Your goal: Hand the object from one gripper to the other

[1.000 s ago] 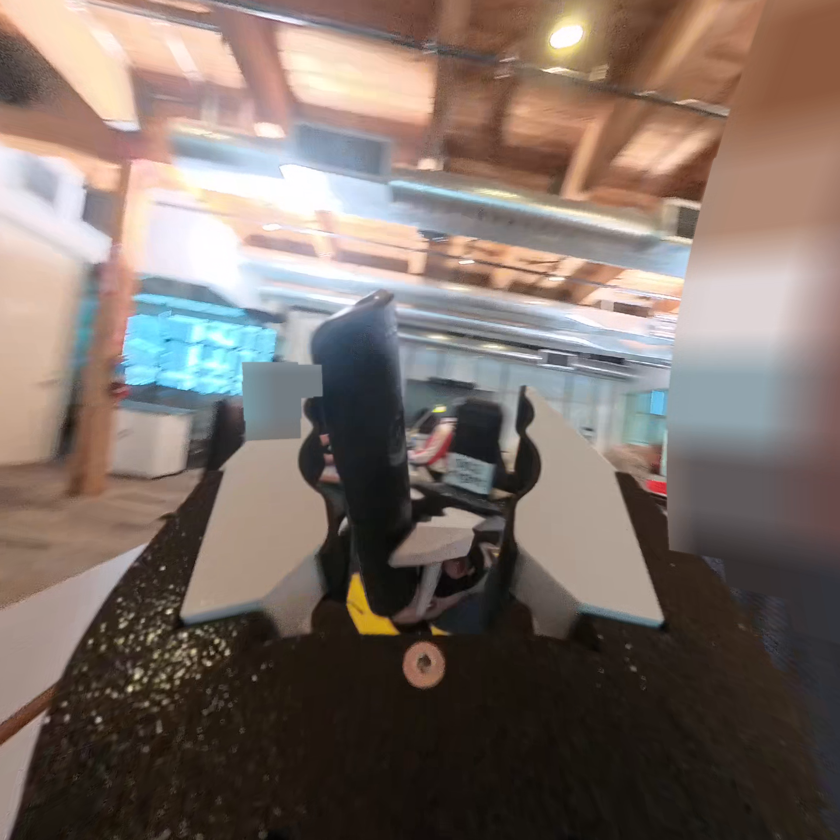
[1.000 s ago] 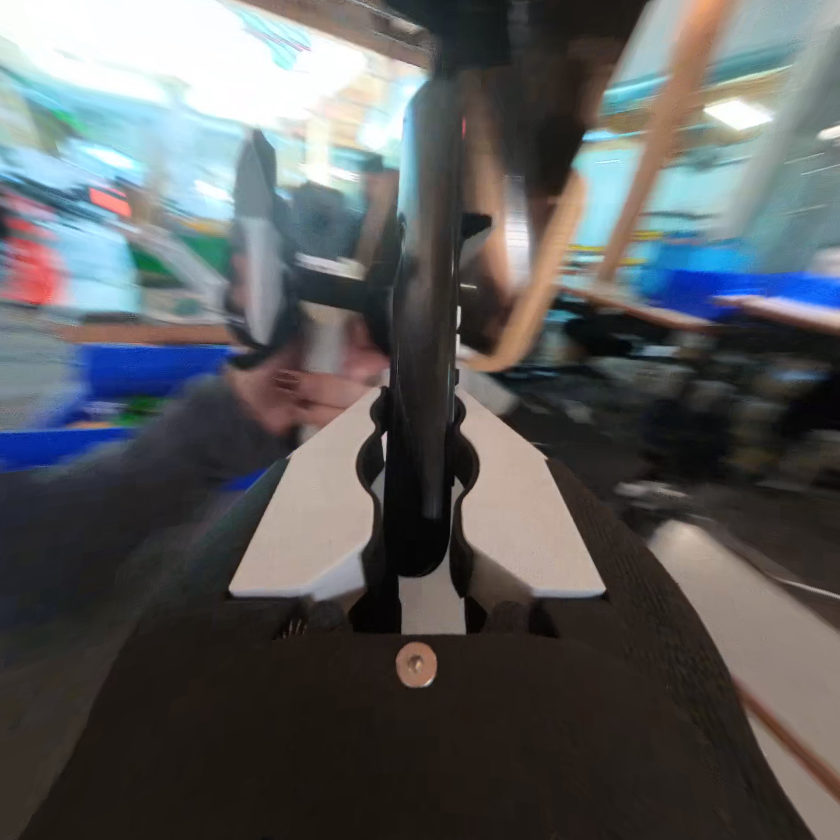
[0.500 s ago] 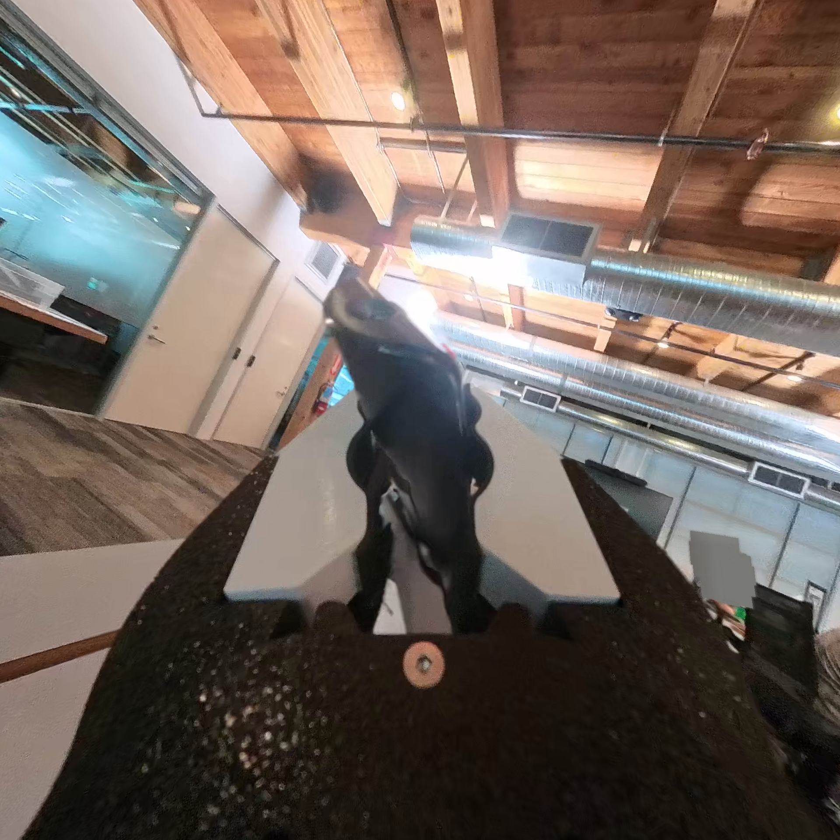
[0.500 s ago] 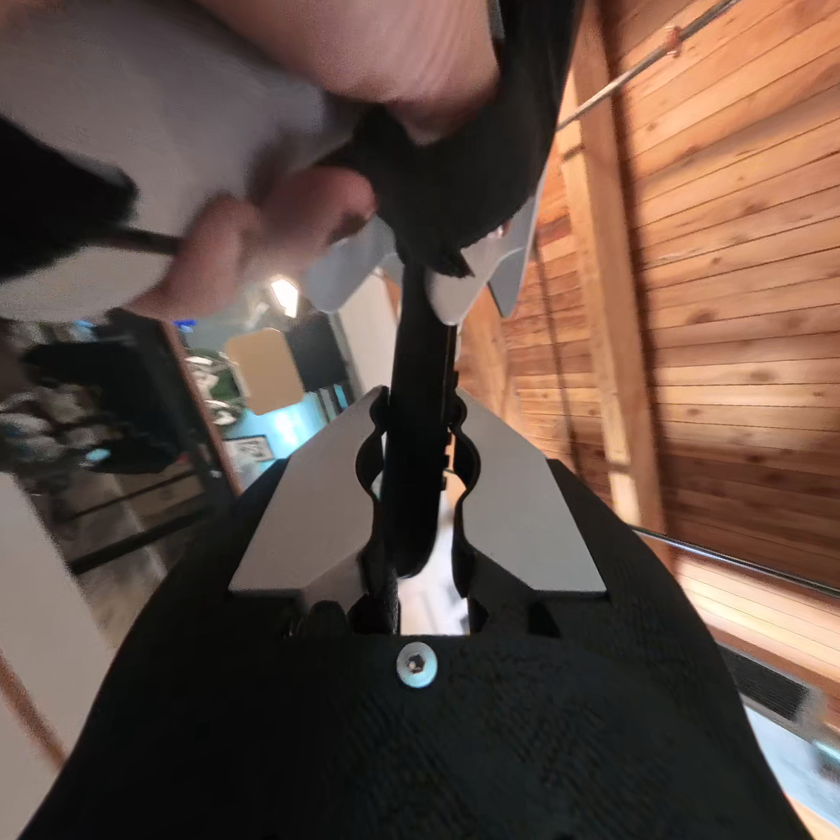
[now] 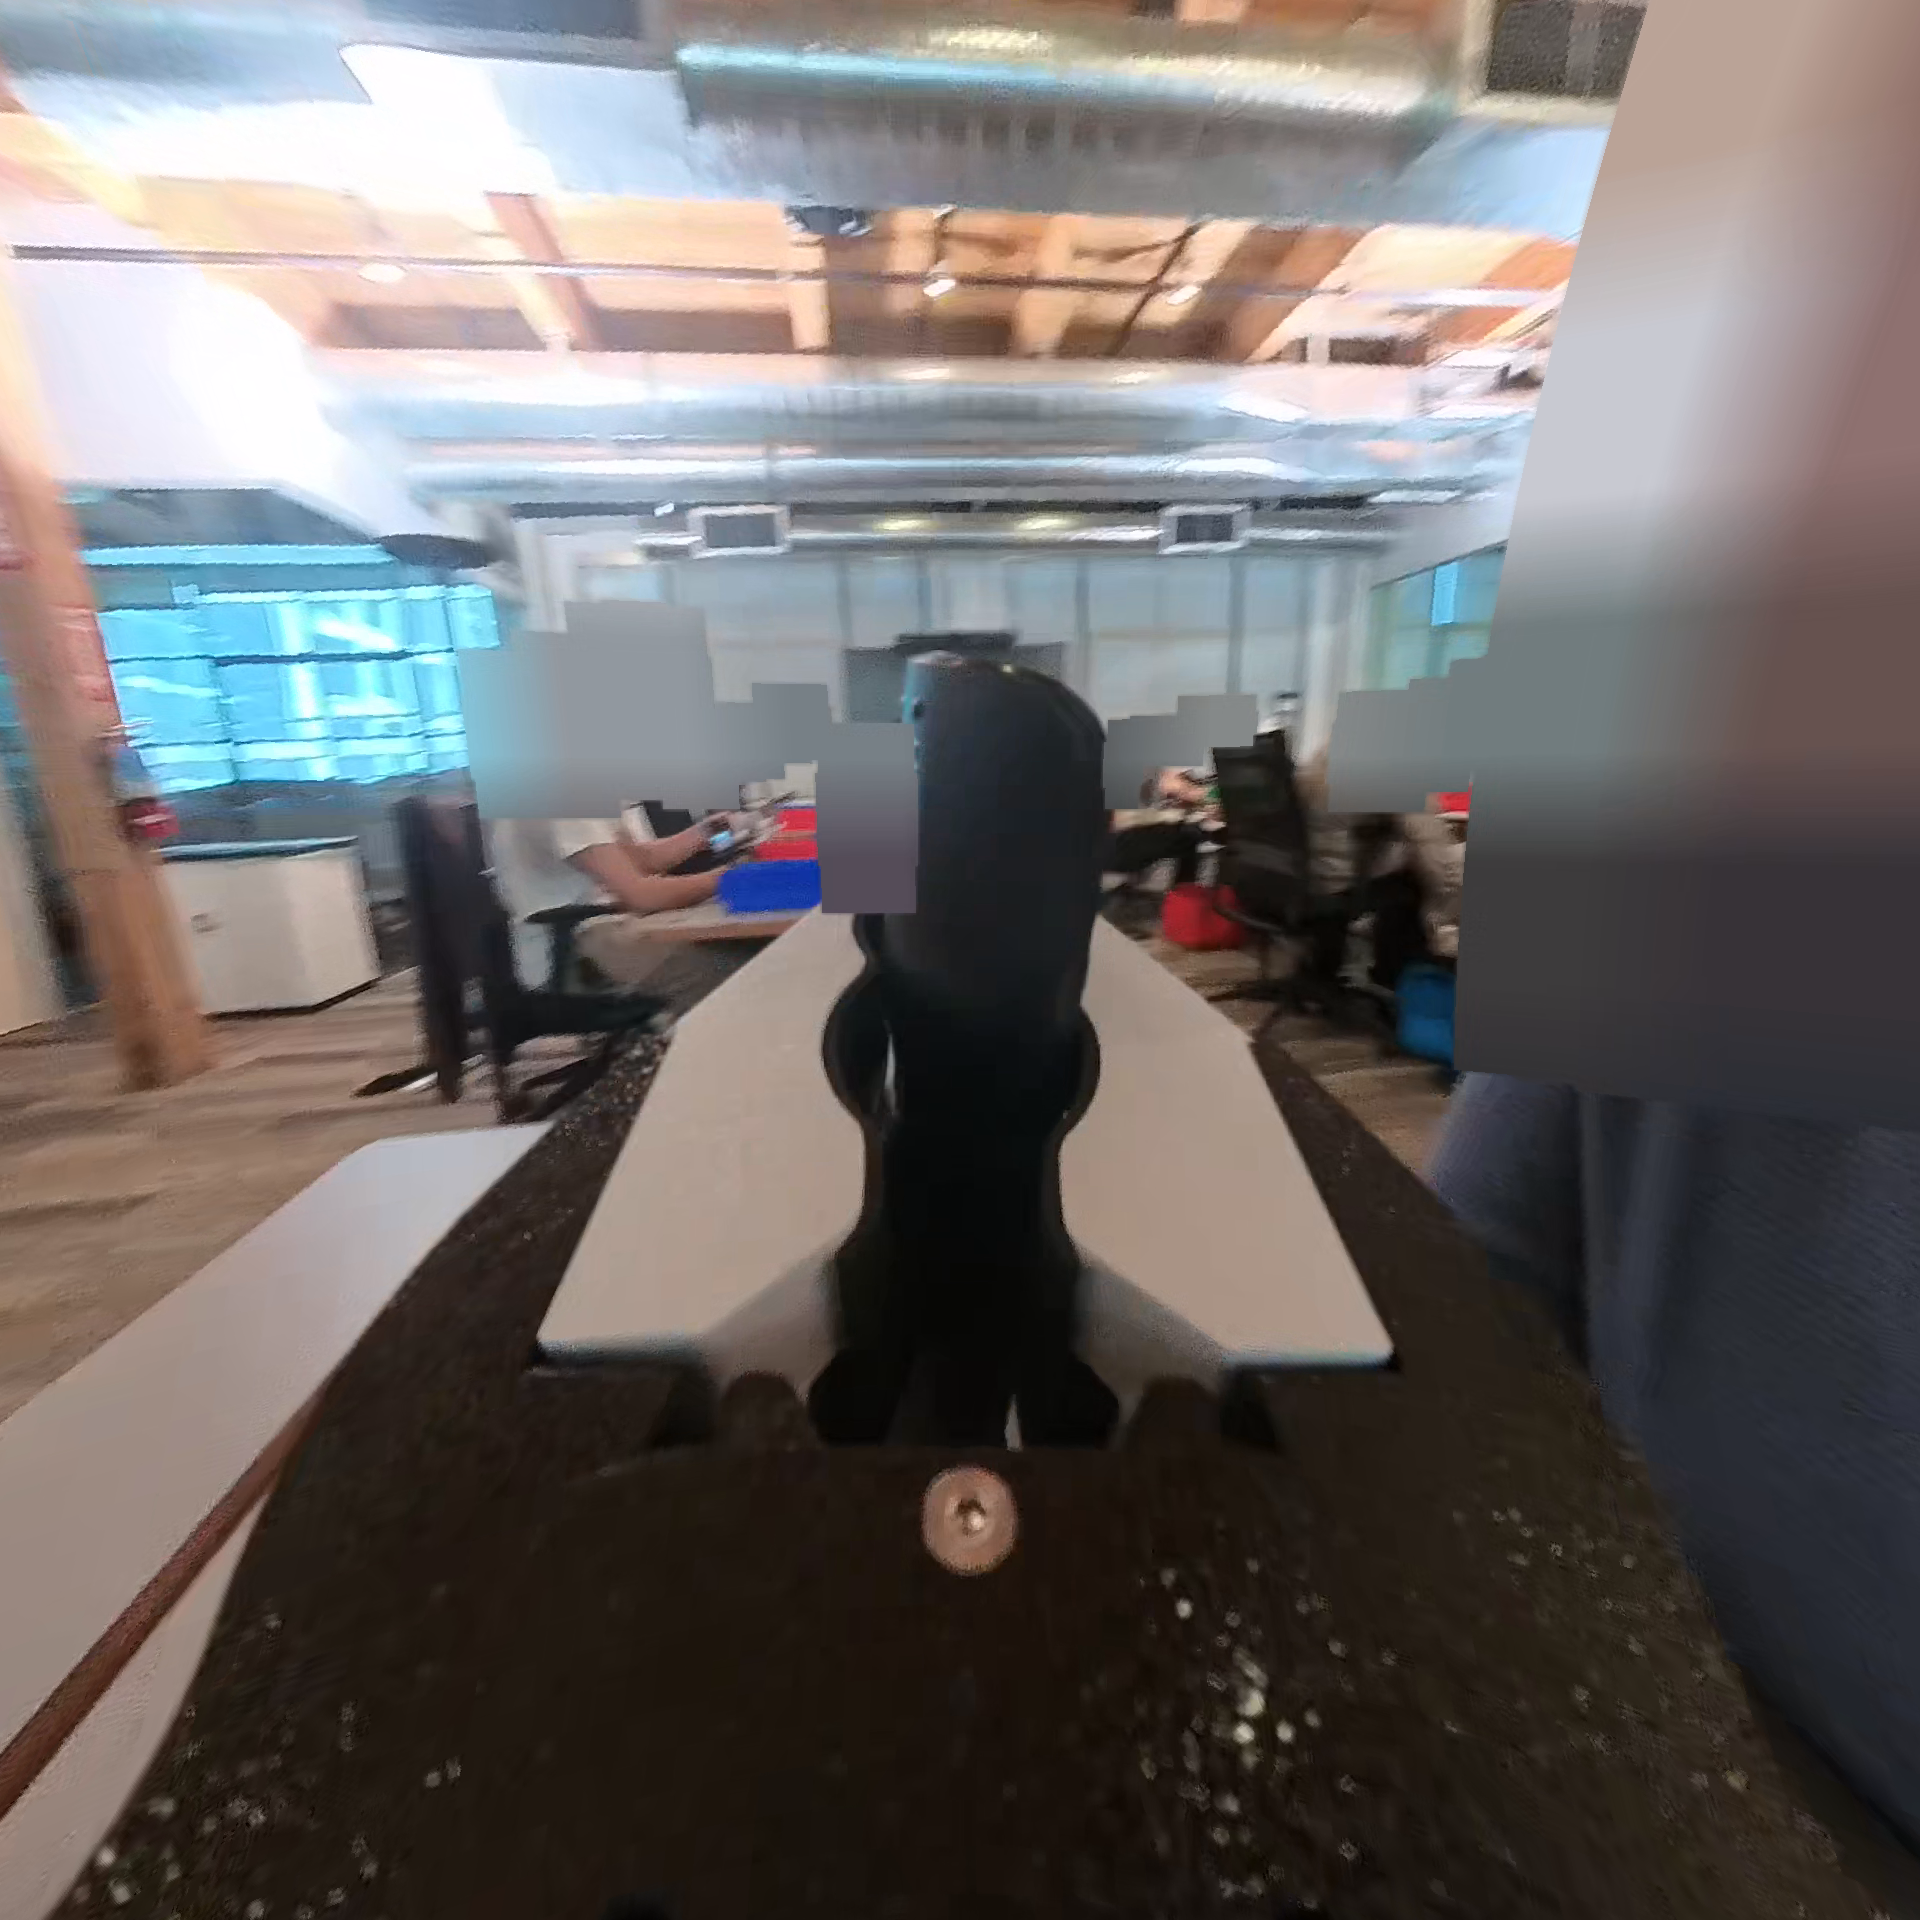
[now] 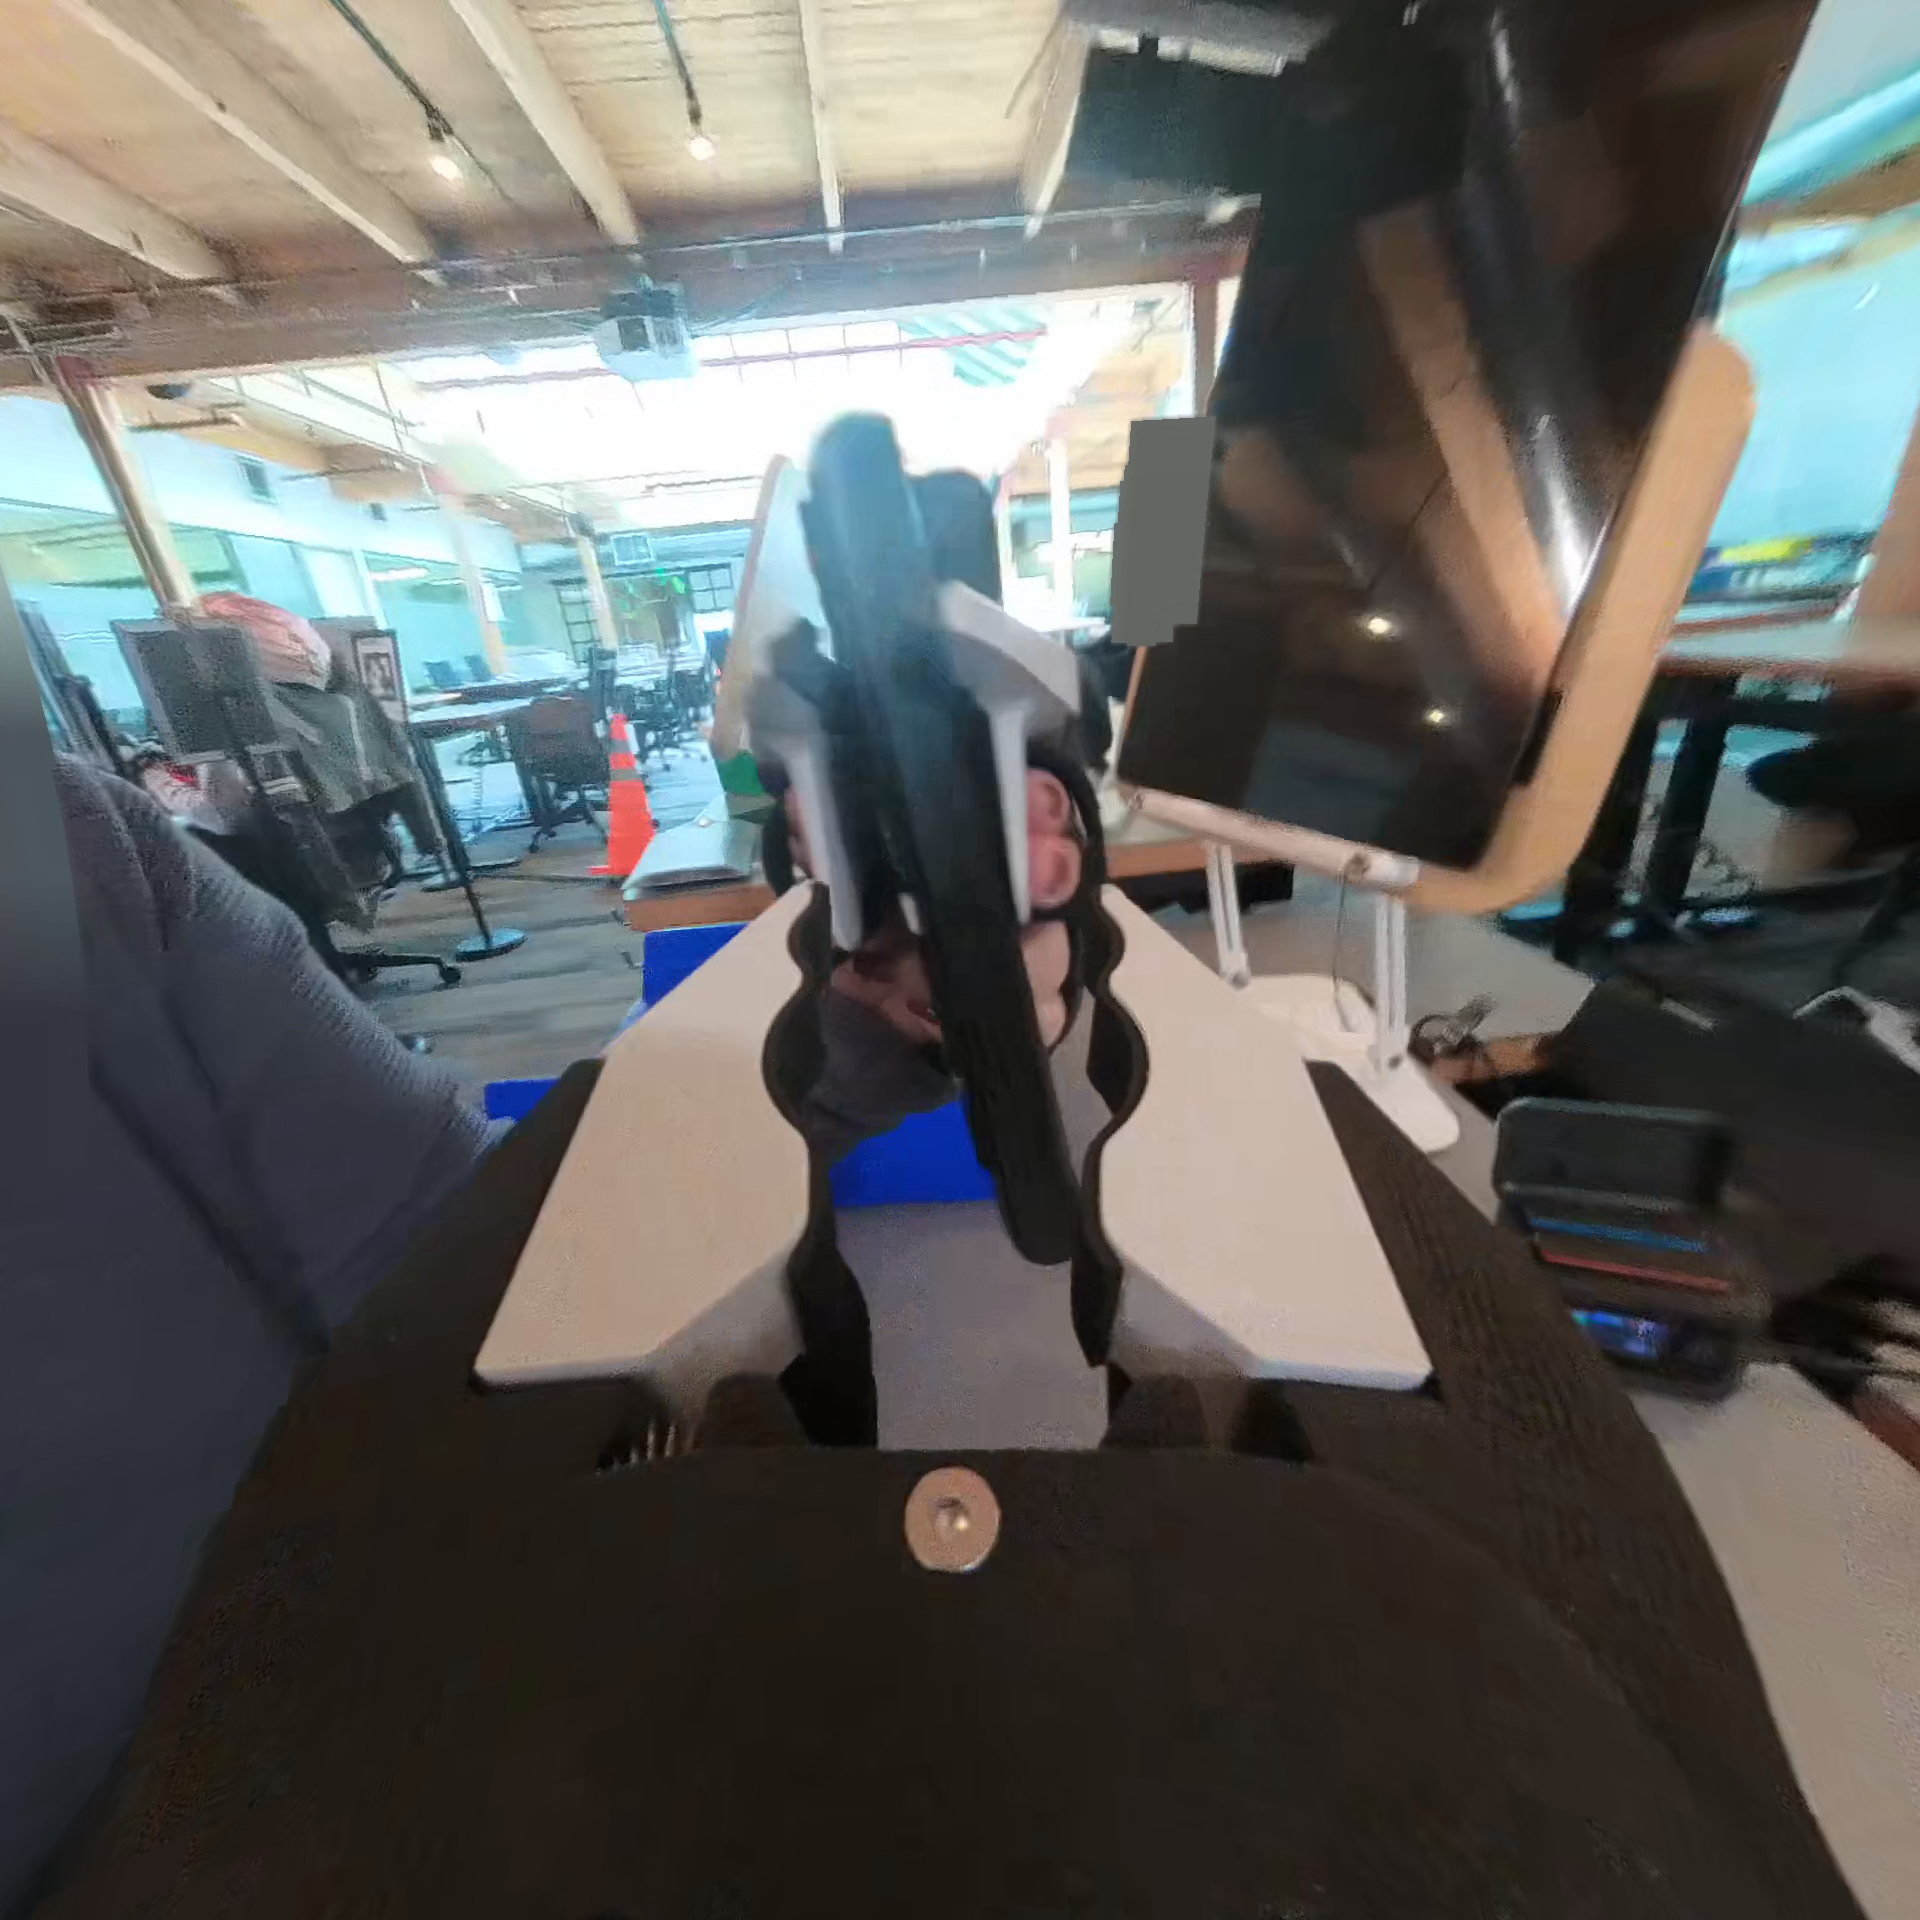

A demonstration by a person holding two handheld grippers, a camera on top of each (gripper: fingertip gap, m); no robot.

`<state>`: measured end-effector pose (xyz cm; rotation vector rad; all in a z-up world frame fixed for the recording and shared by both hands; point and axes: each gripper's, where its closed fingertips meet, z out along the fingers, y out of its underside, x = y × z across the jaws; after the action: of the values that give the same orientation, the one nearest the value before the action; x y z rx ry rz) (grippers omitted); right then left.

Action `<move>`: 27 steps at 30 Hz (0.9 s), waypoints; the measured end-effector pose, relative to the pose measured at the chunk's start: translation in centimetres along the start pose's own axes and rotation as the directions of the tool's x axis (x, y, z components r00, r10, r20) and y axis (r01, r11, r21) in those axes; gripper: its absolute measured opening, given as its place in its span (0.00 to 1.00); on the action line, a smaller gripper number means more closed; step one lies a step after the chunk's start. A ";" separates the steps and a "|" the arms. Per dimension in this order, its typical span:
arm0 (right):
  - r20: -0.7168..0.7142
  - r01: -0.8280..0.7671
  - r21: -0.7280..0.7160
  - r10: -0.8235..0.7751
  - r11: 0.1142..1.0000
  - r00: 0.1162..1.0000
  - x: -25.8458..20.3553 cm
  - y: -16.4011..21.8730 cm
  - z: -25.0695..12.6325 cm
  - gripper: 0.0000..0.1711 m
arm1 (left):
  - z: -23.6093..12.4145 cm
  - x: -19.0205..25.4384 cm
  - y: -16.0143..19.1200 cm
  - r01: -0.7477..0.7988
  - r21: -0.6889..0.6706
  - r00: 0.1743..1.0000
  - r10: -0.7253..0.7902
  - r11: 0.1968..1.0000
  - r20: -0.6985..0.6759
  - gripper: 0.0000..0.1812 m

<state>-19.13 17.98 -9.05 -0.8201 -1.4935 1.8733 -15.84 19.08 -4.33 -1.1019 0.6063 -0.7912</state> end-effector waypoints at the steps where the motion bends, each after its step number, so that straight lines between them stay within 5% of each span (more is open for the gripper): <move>1: 0.001 -0.006 -0.023 0.006 1.000 1.000 0.1 0.5 0.0 0.27 | 0.2 0.6 -0.2 0.019 0.023 0.999 -0.018 1.000 -0.047 0.12; 6: -0.037 0.156 -0.074 -0.159 0.985 0.987 -0.2 0.8 -0.1 0.16 | 1.3 0.8 0.0 0.019 0.056 0.997 -0.015 0.998 -0.071 0.12; 21: -0.175 0.265 -0.066 -0.273 0.962 0.946 -1.4 -2.2 -0.8 0.11 | 2.4 2.0 -3.6 -0.014 0.247 0.999 0.021 0.969 -0.025 0.19; 27: -0.478 0.247 0.004 -0.215 0.969 0.852 -2.1 -6.1 -8.1 0.09 | 0.8 0.0 -4.3 -0.099 0.230 0.985 0.063 0.968 0.159 0.29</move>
<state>-11.07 22.38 -4.27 -0.9392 -1.1548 1.4034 -16.31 18.51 0.03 -0.9022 0.4147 -0.6827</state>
